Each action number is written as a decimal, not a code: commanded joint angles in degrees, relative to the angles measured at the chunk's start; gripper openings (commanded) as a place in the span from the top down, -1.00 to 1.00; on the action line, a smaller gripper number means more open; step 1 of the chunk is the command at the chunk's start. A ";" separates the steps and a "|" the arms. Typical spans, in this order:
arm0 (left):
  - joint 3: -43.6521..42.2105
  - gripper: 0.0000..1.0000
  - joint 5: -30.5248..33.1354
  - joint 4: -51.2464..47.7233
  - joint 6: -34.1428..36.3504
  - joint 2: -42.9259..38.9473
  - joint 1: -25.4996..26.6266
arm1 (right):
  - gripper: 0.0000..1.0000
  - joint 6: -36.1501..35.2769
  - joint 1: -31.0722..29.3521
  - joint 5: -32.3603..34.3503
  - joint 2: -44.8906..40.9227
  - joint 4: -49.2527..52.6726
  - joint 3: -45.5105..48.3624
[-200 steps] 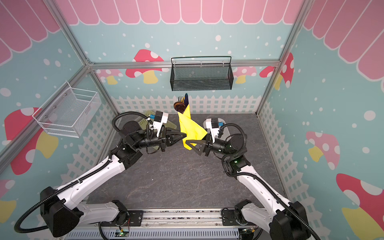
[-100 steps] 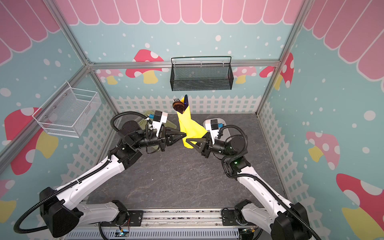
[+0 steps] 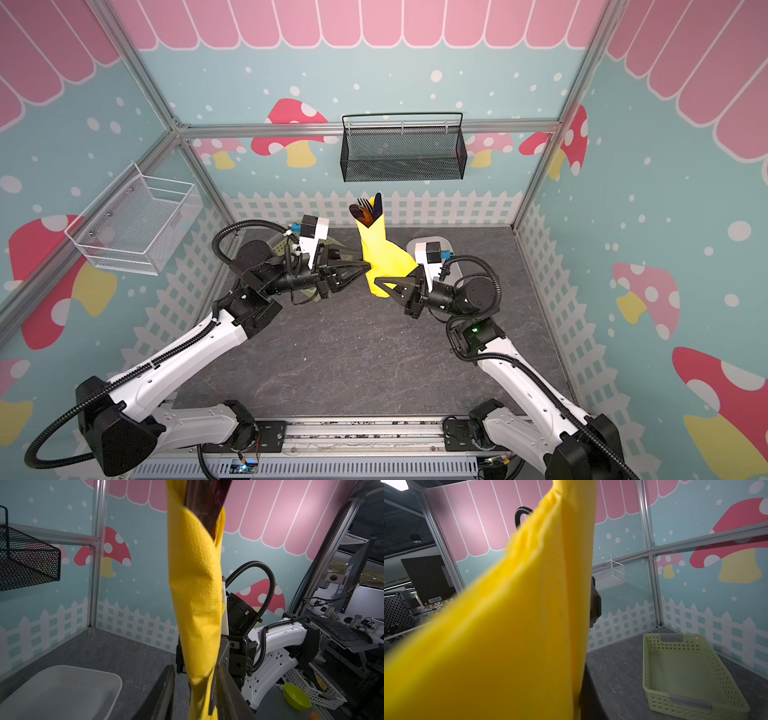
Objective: Place the utensils on the paper napkin and roll it up
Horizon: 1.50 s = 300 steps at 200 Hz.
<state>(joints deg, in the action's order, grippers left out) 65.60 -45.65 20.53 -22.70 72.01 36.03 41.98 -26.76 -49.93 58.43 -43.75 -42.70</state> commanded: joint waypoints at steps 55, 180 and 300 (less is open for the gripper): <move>7.48 0.16 -6.60 3.55 -5.49 4.56 -0.08 | 1.00 -1.22 -0.91 -0.09 -1.56 -4.20 0.33; 7.00 0.94 -7.52 4.23 -4.20 4.59 -0.08 | 0.59 -1.11 -1.01 1.45 -2.82 -4.25 1.22; 6.20 1.00 -7.49 4.65 -4.33 4.11 -0.06 | 0.16 -4.81 -1.01 8.29 -5.96 7.79 -3.63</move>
<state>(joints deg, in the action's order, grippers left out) 71.99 -52.95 23.00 -27.05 77.14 36.03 39.57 -27.49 -45.32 54.61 -40.07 -43.18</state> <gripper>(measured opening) 0.056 0.422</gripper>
